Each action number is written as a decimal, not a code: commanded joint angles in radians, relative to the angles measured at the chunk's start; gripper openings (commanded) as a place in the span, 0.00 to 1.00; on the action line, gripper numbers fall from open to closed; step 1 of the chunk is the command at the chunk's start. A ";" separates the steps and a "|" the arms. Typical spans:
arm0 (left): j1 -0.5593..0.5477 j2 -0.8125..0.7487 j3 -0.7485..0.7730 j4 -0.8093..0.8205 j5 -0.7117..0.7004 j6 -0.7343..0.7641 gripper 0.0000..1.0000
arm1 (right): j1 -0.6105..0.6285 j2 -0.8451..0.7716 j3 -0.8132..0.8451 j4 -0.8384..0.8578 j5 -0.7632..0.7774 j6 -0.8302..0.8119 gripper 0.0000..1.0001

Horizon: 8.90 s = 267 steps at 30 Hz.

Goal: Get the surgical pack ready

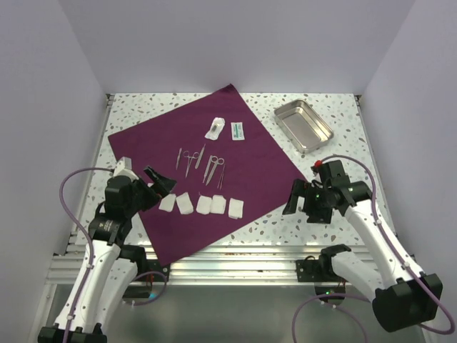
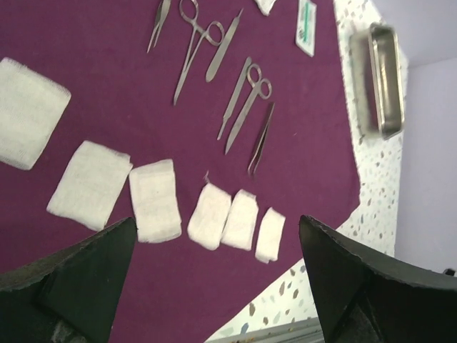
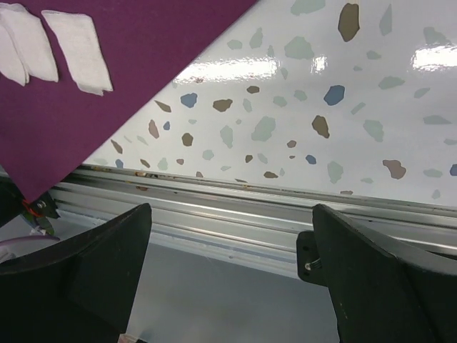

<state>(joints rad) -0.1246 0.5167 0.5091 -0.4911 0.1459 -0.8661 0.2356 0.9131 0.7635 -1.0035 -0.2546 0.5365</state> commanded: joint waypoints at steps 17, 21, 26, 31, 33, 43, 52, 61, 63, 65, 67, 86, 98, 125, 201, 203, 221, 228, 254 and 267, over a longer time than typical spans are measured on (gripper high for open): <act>0.005 0.207 0.193 -0.178 0.098 0.283 0.92 | 0.241 0.363 0.221 0.213 -0.084 -0.003 0.99; 0.005 0.255 0.184 -0.172 0.156 0.309 0.90 | 0.306 0.466 0.243 0.282 -0.132 0.008 0.99; 0.003 0.299 0.204 -0.205 0.218 0.345 0.87 | 0.378 0.541 0.261 0.381 -0.159 0.029 0.86; 0.003 0.296 0.190 -0.222 0.251 0.358 0.84 | 0.407 0.624 0.279 0.453 -0.106 0.022 0.68; 0.003 0.292 0.172 -0.219 0.256 0.358 0.82 | 0.406 0.661 0.290 0.471 -0.098 0.020 0.61; 0.003 0.385 0.186 -0.199 0.230 0.348 0.69 | 0.407 0.750 0.296 0.525 -0.097 0.045 0.51; 0.008 0.542 0.359 -0.297 -0.040 0.444 0.66 | 0.406 0.701 0.290 0.461 -0.155 0.002 0.54; 0.006 0.543 0.321 -0.248 0.058 0.403 0.62 | 0.406 0.747 0.257 0.539 -0.127 0.022 0.48; 0.006 0.533 0.313 -0.256 0.067 0.398 0.61 | 0.407 0.764 0.243 0.574 -0.123 0.049 0.44; 0.006 0.525 0.315 -0.265 0.073 0.406 0.61 | 0.407 0.782 0.237 0.592 -0.124 0.068 0.43; 0.006 0.517 0.315 -0.268 0.078 0.409 0.61 | 0.406 0.790 0.226 0.609 -0.120 0.074 0.43; 0.006 0.517 0.301 -0.237 0.118 0.438 0.61 | 0.410 0.845 0.207 0.658 -0.101 0.120 0.38; 0.008 0.511 0.304 -0.242 0.138 0.453 0.61 | 0.436 0.883 0.238 0.660 -0.071 0.148 0.31; 0.006 0.496 0.278 -0.237 0.190 0.449 0.61 | 0.508 0.835 0.370 0.729 -0.187 0.301 0.00; 0.006 0.503 0.252 -0.236 0.222 0.460 0.61 | 0.508 0.991 0.358 0.752 -0.086 0.316 0.26; 0.006 0.503 0.253 -0.236 0.222 0.461 0.61 | 0.510 0.995 0.361 0.752 -0.089 0.321 0.29; 0.006 0.493 0.250 -0.233 0.222 0.463 0.61 | 0.516 0.823 0.382 0.641 -0.113 0.304 0.00; 0.006 0.493 0.239 -0.224 0.244 0.453 0.62 | 0.547 0.869 0.398 0.770 -0.164 0.408 0.00; -0.017 0.485 0.249 -0.257 0.228 0.476 0.62 | 0.571 1.037 0.381 0.982 -0.143 0.568 0.00; -0.021 0.491 0.246 -0.253 0.228 0.477 0.61 | 0.577 1.066 0.401 0.899 -0.141 0.528 0.02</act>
<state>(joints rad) -0.1390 1.0149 0.7494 -0.7502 0.3698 -0.4217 0.8062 1.9697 1.1370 -0.0616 -0.4103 1.0832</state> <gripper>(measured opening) 0.615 0.017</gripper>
